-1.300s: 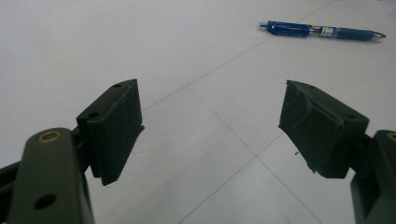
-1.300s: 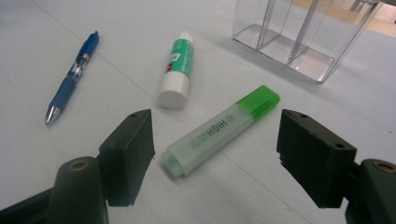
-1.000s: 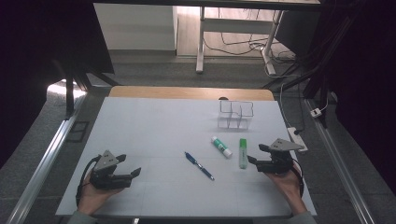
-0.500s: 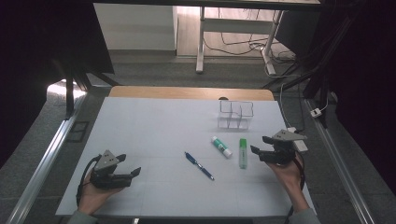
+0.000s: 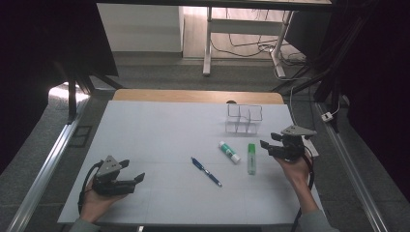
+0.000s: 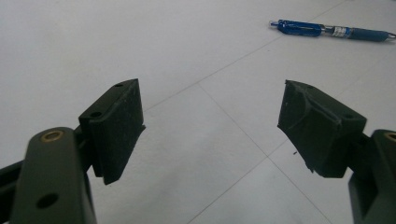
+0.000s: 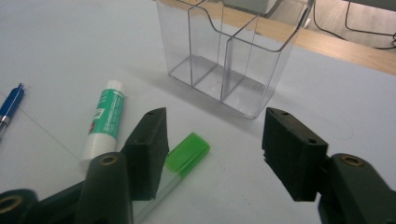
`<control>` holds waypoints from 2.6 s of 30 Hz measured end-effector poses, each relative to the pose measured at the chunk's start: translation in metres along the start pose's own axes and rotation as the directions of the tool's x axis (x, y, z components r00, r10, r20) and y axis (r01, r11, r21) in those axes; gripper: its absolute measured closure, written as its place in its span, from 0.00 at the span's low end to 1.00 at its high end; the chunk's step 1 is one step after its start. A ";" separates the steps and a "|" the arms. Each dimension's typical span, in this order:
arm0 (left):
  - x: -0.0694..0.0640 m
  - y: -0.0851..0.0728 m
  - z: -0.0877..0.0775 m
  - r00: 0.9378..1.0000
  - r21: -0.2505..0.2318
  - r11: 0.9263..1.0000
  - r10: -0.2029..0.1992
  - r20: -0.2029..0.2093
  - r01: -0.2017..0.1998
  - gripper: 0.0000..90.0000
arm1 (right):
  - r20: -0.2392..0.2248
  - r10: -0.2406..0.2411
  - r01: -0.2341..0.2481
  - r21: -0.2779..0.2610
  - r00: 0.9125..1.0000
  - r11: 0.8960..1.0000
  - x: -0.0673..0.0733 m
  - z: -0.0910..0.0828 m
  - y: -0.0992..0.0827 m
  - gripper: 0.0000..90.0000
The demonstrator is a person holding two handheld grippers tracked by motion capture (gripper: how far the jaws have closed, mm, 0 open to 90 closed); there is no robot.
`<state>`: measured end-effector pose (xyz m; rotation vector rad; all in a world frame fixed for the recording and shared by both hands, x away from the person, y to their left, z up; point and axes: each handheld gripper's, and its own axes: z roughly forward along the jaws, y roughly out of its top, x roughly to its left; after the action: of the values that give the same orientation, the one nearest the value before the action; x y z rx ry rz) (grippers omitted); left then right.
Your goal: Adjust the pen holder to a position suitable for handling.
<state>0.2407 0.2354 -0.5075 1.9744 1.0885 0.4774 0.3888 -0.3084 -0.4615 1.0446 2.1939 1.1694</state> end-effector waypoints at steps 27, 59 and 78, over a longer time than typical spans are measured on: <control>0.003 -0.002 0.003 1.000 0.007 1.000 -0.004 -0.007 0.004 0.25 | 0.074 0.033 -0.035 0.029 0.997 0.999 -0.022 0.017 0.008 0.99; 0.001 -0.003 0.006 1.000 0.013 1.000 0.012 -0.016 -0.012 0.25 | 0.097 0.070 -0.079 0.084 0.993 0.993 -0.052 0.070 0.021 0.99; 0.004 -0.003 0.007 1.000 0.009 1.000 0.007 -0.012 -0.007 0.25 | 0.103 0.081 -0.088 0.065 0.991 0.994 -0.057 0.083 0.028 0.99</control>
<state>0.2458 0.2358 -0.5139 1.9865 1.0931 0.4893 0.4917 -0.3014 -0.4814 1.2089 2.1437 1.0589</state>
